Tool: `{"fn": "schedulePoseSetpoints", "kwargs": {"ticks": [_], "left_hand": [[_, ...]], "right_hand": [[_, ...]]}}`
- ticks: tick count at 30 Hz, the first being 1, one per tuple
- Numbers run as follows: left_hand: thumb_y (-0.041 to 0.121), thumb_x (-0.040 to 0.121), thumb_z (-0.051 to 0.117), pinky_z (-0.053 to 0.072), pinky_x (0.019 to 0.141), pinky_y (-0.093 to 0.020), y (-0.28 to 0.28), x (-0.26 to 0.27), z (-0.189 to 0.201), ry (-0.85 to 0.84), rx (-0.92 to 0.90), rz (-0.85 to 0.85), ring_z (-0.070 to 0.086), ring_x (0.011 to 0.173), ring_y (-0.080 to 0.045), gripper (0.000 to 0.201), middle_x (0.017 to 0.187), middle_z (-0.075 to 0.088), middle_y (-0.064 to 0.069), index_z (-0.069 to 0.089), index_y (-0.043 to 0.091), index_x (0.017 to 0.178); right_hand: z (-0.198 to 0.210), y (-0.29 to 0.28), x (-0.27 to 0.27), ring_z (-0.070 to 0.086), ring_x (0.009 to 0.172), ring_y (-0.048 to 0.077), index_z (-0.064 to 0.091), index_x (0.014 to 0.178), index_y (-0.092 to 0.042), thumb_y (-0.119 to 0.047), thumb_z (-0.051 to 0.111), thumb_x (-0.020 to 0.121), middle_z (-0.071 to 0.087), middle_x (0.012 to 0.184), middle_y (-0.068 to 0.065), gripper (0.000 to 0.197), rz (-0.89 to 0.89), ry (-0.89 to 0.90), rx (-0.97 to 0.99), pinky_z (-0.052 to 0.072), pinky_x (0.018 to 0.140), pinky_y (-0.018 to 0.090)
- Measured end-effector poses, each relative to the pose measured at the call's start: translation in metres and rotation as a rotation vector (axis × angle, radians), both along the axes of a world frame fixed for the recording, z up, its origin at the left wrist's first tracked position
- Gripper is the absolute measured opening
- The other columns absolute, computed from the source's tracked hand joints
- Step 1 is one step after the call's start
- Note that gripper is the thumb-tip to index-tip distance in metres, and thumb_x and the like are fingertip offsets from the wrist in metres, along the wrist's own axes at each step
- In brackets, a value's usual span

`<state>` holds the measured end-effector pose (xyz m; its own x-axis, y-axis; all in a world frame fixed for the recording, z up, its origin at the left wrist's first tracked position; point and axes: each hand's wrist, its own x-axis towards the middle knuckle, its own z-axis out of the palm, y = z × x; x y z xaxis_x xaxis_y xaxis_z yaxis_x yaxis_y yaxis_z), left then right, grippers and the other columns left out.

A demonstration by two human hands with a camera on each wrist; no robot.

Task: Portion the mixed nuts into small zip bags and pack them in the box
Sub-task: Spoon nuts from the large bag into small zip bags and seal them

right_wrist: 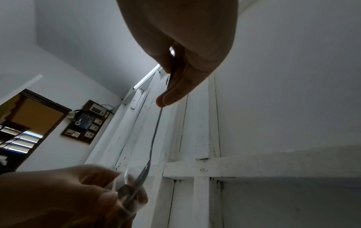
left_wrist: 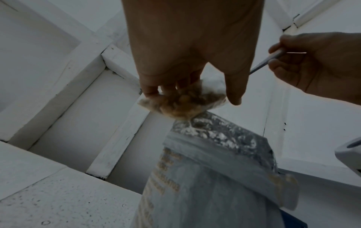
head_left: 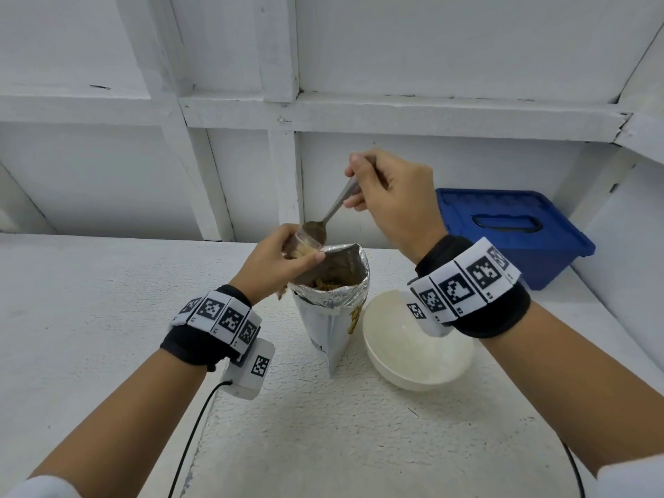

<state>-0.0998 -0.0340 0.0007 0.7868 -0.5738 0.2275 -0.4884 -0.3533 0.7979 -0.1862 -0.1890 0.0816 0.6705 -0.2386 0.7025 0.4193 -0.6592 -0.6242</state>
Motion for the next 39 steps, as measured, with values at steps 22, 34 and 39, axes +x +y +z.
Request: {"fn": "schedulePoseSetpoints", "kwargs": {"ticks": [22, 34, 39], "left_hand": [[0.031, 0.082, 0.068, 0.045, 0.070, -0.017, 0.016, 0.011, -0.013, 0.102, 0.001, 0.018, 0.064, 0.086, -0.012, 0.030, 0.102, 0.066, 0.000, 0.055, 0.023, 0.108], [0.032, 0.084, 0.066, 0.042, 0.064, -0.005, 0.018, 0.013, -0.014, 0.050, 0.054, -0.008, 0.058, 0.083, 0.003, 0.037, 0.094, 0.063, 0.010, 0.055, 0.020, 0.117], [0.031, 0.083, 0.066, 0.043, 0.065, -0.003, 0.020, 0.012, -0.009, 0.044, 0.093, -0.027, 0.060, 0.084, 0.002, 0.040, 0.091, 0.065, 0.012, 0.058, 0.020, 0.120]], "right_hand": [[-0.093, 0.001, -0.002, 0.069, 0.072, 0.021, 0.064, 0.093, 0.000, -0.019, 0.043, 0.098, 0.068, 0.075, 0.013, 0.029, -0.115, 0.376, -0.111, 0.054, 0.060, 0.030], [-0.079, -0.018, -0.003, 0.068, 0.055, 0.013, 0.058, 0.077, -0.011, -0.021, 0.039, 0.099, 0.066, 0.066, 0.011, 0.031, -0.175, 0.485, 0.535, 0.055, 0.051, 0.020], [-0.077, -0.029, -0.006, 0.067, 0.052, 0.013, 0.058, 0.075, -0.009, -0.018, 0.039, 0.099, 0.065, 0.065, 0.013, 0.032, -0.236, 0.482, 0.668, 0.055, 0.049, 0.020]]}}
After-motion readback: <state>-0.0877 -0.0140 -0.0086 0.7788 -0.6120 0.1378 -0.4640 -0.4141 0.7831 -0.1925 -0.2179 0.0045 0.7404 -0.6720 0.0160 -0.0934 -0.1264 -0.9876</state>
